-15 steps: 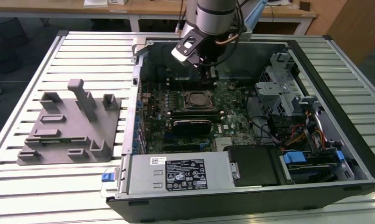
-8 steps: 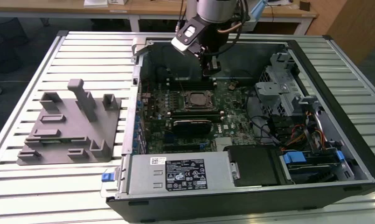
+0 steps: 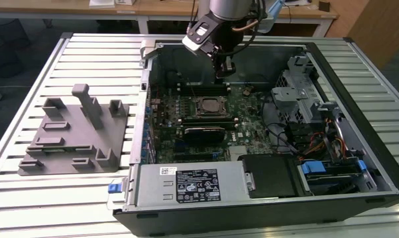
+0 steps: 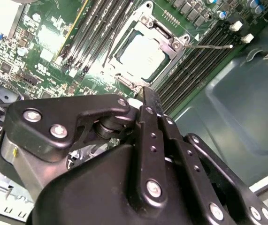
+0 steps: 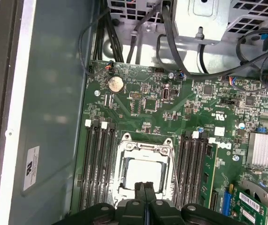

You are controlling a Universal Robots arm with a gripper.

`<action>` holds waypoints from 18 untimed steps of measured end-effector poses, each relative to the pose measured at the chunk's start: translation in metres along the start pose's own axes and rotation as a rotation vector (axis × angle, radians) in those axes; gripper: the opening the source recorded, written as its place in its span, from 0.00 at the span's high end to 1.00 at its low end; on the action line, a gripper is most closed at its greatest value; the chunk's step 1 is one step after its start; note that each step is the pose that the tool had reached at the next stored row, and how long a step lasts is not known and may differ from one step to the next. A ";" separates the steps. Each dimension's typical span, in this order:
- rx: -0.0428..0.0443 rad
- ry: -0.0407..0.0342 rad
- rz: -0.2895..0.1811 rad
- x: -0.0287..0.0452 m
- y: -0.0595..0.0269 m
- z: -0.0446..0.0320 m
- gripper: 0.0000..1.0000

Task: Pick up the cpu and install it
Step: 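Install the first cpu locking lever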

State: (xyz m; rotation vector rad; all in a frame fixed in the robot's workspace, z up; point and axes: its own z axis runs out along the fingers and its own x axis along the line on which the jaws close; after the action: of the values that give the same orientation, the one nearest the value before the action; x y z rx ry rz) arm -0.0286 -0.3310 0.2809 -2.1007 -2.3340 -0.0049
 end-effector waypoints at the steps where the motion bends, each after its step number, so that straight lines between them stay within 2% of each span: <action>1: 0.0000 0.0000 -0.004 0.0000 0.0000 0.0000 0.89; 18: 0.0011 0.0003 -0.311 0.0000 -0.0001 0.0018 0.89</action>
State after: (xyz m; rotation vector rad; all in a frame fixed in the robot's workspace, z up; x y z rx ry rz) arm -0.0287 -0.3311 0.2791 -1.7143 -2.6304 -0.0042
